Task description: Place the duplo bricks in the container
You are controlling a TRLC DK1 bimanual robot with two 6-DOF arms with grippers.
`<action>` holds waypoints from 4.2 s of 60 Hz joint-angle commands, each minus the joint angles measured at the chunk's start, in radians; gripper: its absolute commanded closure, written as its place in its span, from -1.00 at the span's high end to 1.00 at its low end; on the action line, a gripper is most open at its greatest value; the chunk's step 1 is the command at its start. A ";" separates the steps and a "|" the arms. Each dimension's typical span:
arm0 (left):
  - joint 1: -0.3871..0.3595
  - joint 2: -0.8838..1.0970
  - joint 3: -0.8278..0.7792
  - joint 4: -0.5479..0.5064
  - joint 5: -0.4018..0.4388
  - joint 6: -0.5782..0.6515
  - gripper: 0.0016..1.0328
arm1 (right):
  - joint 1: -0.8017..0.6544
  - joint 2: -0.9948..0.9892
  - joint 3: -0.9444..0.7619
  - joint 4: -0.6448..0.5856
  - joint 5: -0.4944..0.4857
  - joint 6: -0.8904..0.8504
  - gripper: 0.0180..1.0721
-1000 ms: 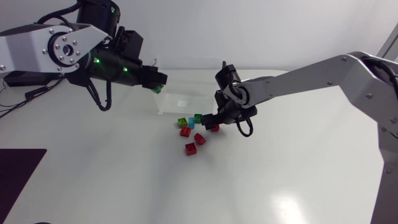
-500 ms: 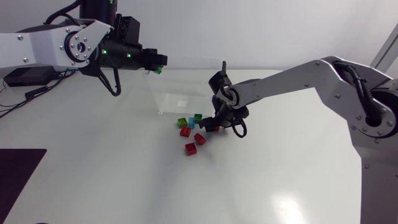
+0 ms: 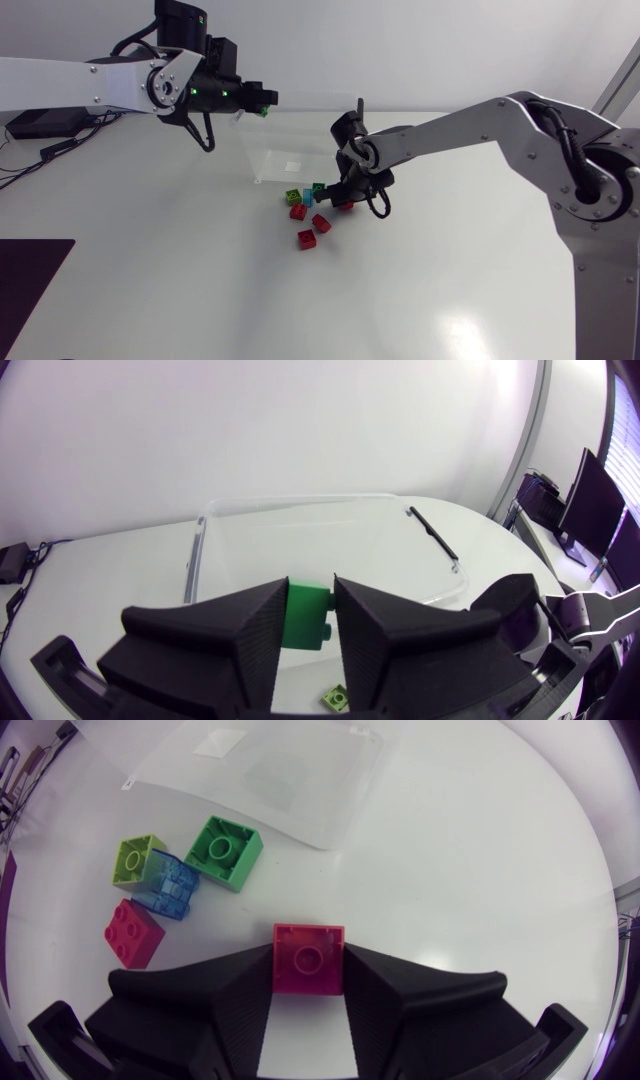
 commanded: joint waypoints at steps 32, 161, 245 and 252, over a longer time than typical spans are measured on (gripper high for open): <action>-0.034 -0.034 -0.050 0.148 -0.073 -0.005 0.28 | 0.030 -0.456 -0.190 -0.052 0.009 0.011 -0.42; -0.209 0.146 -0.308 -0.148 0.197 0.544 0.27 | -0.051 -0.736 -0.431 -0.102 -0.189 -0.147 0.85; -0.049 -0.162 -0.338 -0.240 0.309 0.598 -0.64 | 0.081 -0.338 -0.454 0.229 -0.120 -0.198 0.85; 0.006 -0.189 -0.260 -0.237 0.329 0.537 -0.64 | 0.111 -0.287 -0.394 0.215 -0.072 -0.196 0.85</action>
